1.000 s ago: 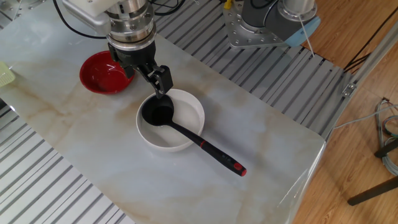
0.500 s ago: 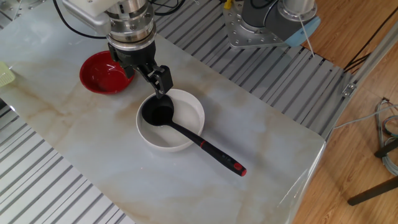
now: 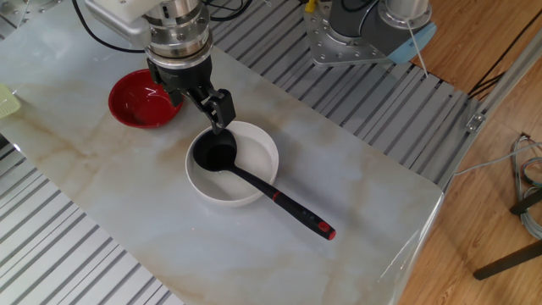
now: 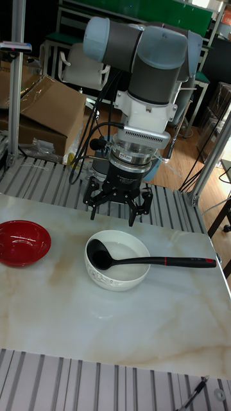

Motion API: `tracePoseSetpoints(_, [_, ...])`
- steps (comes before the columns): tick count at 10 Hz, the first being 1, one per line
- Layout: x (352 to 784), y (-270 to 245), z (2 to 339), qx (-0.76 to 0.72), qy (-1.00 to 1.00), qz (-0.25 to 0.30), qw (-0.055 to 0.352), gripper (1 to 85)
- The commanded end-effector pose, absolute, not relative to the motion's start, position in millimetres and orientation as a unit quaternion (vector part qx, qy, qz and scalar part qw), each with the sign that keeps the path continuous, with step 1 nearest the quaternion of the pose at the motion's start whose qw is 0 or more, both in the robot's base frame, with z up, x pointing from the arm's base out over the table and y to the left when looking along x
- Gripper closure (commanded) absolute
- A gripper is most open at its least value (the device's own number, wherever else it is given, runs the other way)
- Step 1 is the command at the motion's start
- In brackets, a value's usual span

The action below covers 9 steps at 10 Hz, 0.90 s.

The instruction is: Scoop water with a large spoon from one bowl to another

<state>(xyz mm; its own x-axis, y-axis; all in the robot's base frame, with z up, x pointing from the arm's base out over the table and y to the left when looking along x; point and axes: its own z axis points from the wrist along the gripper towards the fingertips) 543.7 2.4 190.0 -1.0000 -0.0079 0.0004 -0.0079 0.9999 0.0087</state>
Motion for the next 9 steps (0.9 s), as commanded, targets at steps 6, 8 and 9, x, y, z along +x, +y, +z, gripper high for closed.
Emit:
tracePoseSetpoints(6, [578.6, -11.6, 191.7, 0.114, -0.991, 0.035, -0.064, 84.3])
tracePoseSetpoints(8, [578.1, -13.6, 190.6, 0.12, -0.99, 0.036, -0.065, 84.3])
tracePoseSetpoints(9, [577.9, -14.0, 190.3, 0.123, -0.99, 0.036, -0.065, 84.3])
